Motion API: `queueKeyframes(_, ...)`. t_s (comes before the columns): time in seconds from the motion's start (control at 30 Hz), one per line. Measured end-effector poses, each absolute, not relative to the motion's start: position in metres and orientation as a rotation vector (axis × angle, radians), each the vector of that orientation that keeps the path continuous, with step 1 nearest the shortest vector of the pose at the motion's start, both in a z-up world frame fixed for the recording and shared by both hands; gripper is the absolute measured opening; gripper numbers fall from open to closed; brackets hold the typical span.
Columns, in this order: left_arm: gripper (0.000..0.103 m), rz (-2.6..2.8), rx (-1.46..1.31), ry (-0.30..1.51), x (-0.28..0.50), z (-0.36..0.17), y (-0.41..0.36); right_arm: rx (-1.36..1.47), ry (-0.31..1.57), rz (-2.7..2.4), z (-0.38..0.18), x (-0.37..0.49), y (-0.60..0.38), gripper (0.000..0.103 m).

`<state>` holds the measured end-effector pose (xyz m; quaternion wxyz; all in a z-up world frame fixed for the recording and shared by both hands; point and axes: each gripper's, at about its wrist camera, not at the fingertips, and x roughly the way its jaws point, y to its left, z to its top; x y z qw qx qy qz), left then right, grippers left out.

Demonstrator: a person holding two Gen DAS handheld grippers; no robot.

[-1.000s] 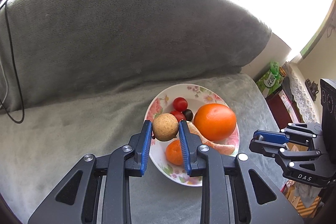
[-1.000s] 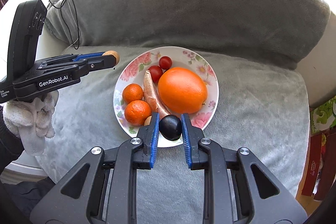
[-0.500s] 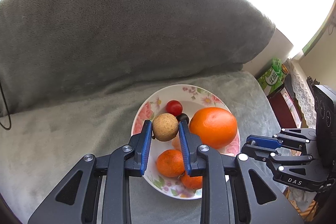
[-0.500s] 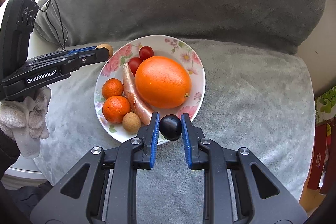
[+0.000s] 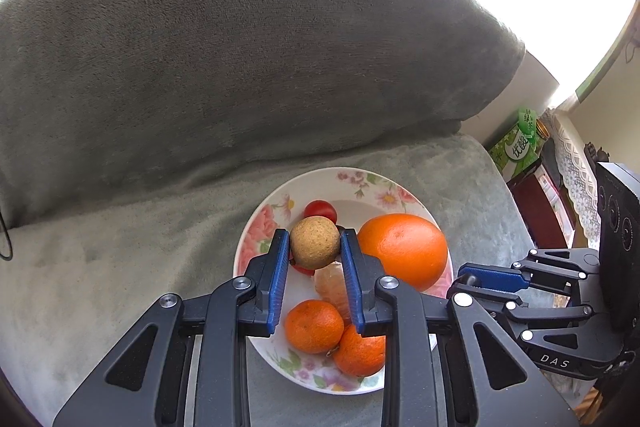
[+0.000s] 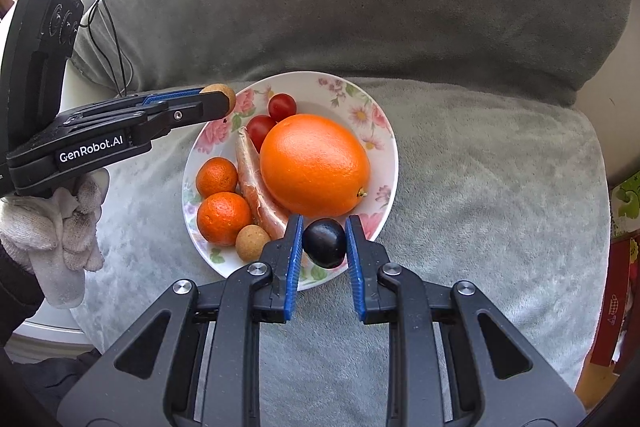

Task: Organize fruits
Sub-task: 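Carry the brown fruit and dark plum over the plate with both grippers, then open both grippers to release the brown fruit and plum onto the plate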

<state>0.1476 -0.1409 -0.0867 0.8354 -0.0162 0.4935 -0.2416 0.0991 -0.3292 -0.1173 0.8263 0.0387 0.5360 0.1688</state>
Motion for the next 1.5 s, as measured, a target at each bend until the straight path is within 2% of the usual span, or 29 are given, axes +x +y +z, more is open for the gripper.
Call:
queueKeyframes(0.23,0.025,-0.520,-0.027,1.039,0.147,-0.084,-0.142,0.080,1.140,0.363,-0.117,0.099,-0.328,0.024)
queueKeyframes(0.3,0.032,-0.521,-0.024,1.036,0.147,-0.083,-0.143,0.080,1.133,0.361,-0.116,0.100,-0.328,0.036)
queueKeyframes(0.33,0.035,-0.521,-0.024,1.034,0.147,-0.083,-0.143,0.081,1.126,0.359,-0.115,0.100,-0.329,0.047)
queueKeyframes(0.37,0.035,-0.521,-0.025,1.032,0.147,-0.082,-0.143,0.084,1.117,0.360,-0.113,0.099,-0.329,0.050)
queueKeyframes(0.43,0.036,-0.520,-0.025,1.032,0.148,-0.082,-0.143,0.087,1.112,0.361,-0.111,0.100,-0.330,0.051)
queueKeyframes(0.53,0.044,-0.521,-0.020,1.027,0.147,-0.080,-0.144,0.083,1.106,0.360,-0.108,0.099,-0.329,0.052)
queueKeyframes(0.63,0.060,-0.515,-0.018,1.017,0.146,-0.077,-0.145,0.076,1.095,0.354,-0.105,0.098,-0.328,0.064)
queueKeyframes(0.73,0.063,-0.513,-0.022,1.012,0.146,-0.075,-0.144,0.075,1.091,0.344,-0.104,0.098,-0.329,0.070)
queueKeyframes(0.83,0.073,-0.503,-0.012,1.010,0.147,-0.074,-0.145,0.066,1.089,0.330,-0.104,0.098,-0.328,0.073)
queueKeyframes(1.03,0.074,-0.488,-0.009,1.017,0.146,-0.073,-0.144,0.053,1.071,0.309,-0.100,0.098,-0.327,0.082)
queueKeyframes(1.5,0.074,-0.481,0.000,1.004,0.135,-0.064,-0.141,0.038,1.050,0.278,-0.088,0.087,-0.321,0.083)
